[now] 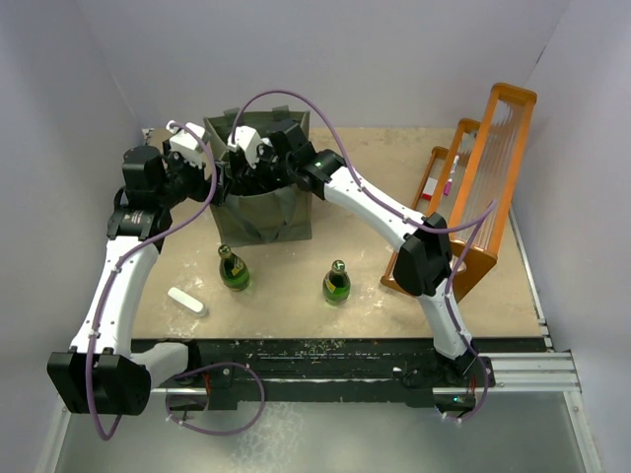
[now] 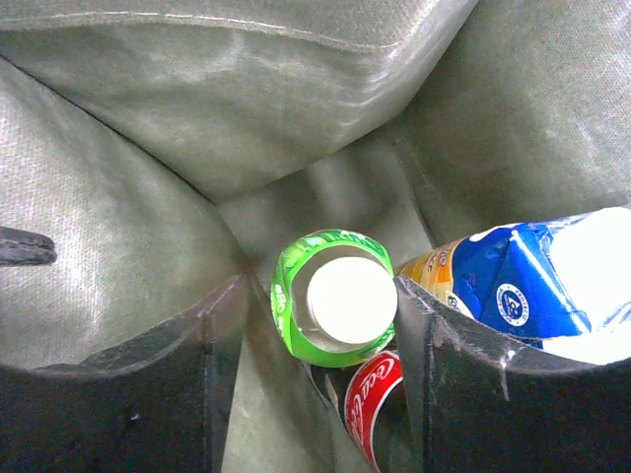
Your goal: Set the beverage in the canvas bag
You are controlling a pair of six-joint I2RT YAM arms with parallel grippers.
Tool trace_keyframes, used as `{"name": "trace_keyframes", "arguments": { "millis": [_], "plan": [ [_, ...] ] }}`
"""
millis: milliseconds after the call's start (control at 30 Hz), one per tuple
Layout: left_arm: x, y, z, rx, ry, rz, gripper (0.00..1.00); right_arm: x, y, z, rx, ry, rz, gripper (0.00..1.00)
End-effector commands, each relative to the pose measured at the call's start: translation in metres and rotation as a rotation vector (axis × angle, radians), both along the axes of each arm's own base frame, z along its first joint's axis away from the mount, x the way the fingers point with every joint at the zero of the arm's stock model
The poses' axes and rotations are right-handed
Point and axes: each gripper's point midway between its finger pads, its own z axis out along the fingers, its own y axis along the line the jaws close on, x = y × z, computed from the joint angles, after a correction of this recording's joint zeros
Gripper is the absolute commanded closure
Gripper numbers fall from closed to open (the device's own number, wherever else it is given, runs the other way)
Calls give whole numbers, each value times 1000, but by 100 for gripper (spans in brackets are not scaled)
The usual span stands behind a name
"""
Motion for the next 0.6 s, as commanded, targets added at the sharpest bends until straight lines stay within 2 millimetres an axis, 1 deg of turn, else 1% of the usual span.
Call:
{"name": "trace_keyframes", "arguments": {
  "millis": [0, 200, 400, 567],
  "plan": [
    [-3, -2, 29, -8, -83, -8, 9, 5, -2, 60, 96, -92, -4, 35],
    [-2, 0, 29, -6, -82, -1, 9, 1, -5, 91, 138, -124, 0, 31],
    [-2, -1, 30, -16, -79, 1, 9, -7, -14, 123, 178, -164, -7, 31],
    [-2, -1, 34, -23, -83, 1, 9, -13, -21, 148, 216, -196, -12, 31]
  ]
}}
